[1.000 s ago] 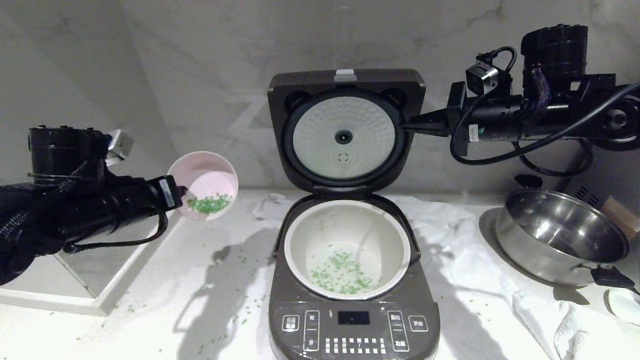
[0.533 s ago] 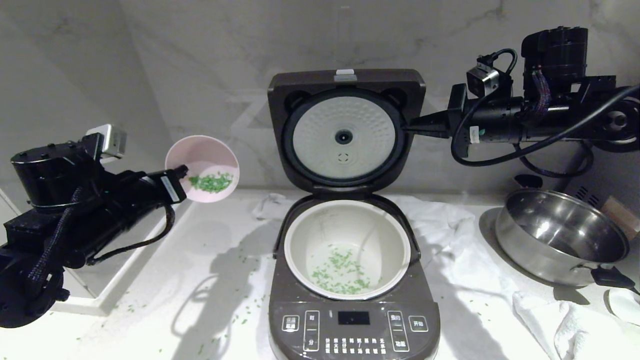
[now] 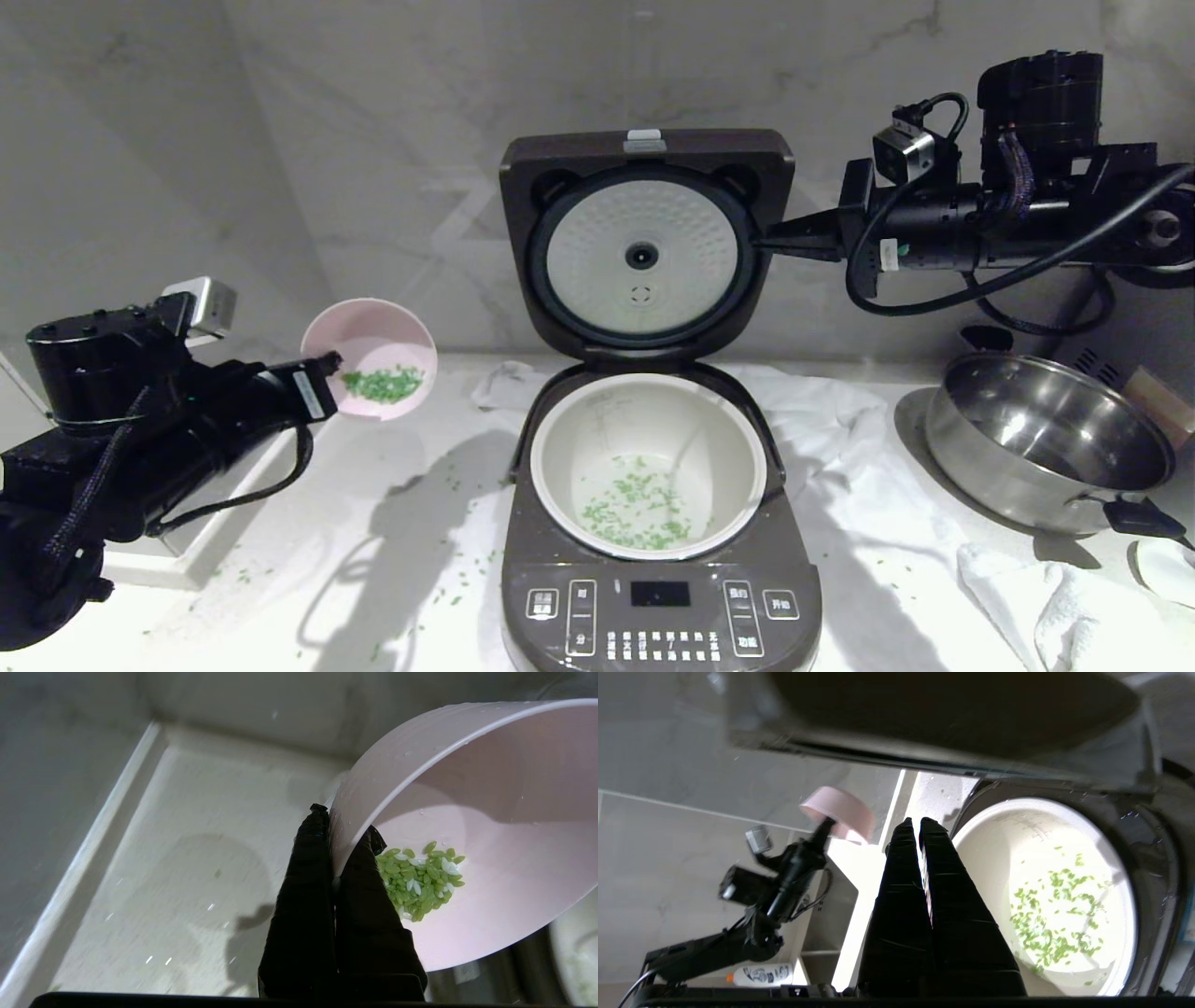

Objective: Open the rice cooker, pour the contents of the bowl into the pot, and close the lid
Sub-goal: Place the bowl on the table

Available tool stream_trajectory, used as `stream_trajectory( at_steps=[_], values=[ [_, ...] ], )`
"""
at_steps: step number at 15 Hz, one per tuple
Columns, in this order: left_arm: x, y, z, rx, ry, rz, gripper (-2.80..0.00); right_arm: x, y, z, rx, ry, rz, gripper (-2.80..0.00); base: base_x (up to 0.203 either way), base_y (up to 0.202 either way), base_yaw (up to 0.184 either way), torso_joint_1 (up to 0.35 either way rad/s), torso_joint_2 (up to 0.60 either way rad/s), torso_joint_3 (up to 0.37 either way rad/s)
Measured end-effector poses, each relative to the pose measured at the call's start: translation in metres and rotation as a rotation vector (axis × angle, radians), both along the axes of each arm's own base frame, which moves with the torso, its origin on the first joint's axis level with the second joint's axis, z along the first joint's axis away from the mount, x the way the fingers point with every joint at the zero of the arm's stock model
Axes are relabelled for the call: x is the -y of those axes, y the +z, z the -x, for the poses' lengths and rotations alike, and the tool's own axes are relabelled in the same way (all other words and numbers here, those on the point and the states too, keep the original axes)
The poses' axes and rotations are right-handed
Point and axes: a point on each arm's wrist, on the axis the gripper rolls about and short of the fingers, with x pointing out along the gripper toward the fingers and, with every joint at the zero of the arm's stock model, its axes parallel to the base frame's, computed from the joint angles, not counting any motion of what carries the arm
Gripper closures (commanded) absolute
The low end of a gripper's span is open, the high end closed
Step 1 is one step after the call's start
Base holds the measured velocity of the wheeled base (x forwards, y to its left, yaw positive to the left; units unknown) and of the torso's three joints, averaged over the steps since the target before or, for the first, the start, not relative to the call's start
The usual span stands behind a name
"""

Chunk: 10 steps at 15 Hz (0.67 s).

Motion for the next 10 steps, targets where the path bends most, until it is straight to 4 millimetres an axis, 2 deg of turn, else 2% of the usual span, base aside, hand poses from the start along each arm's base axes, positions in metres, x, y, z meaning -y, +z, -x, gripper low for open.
stream_trajectory(
  at_steps=[2,5,10],
  values=[
    [-0.006,-0.008,0.003,-0.079,0.017,-0.014,0.00,-0.003,0.004,0.013,0.002,0.017,-0.002,0.00,0.000,0.000,0.000,0.000,0.00,0.000],
    [-0.014,-0.017,0.009,-0.234,0.044,-0.023,0.00,-0.006,0.008,0.044,-0.002,0.051,-0.002,0.00,0.000,0.000,0.000,0.000,0.00,0.000],
    [-0.028,-0.029,0.027,-0.514,0.082,-0.023,0.00,0.006,0.028,0.112,0.008,0.080,-0.004,0.00,0.000,0.000,0.000,0.000,0.00,0.000]
  ],
)
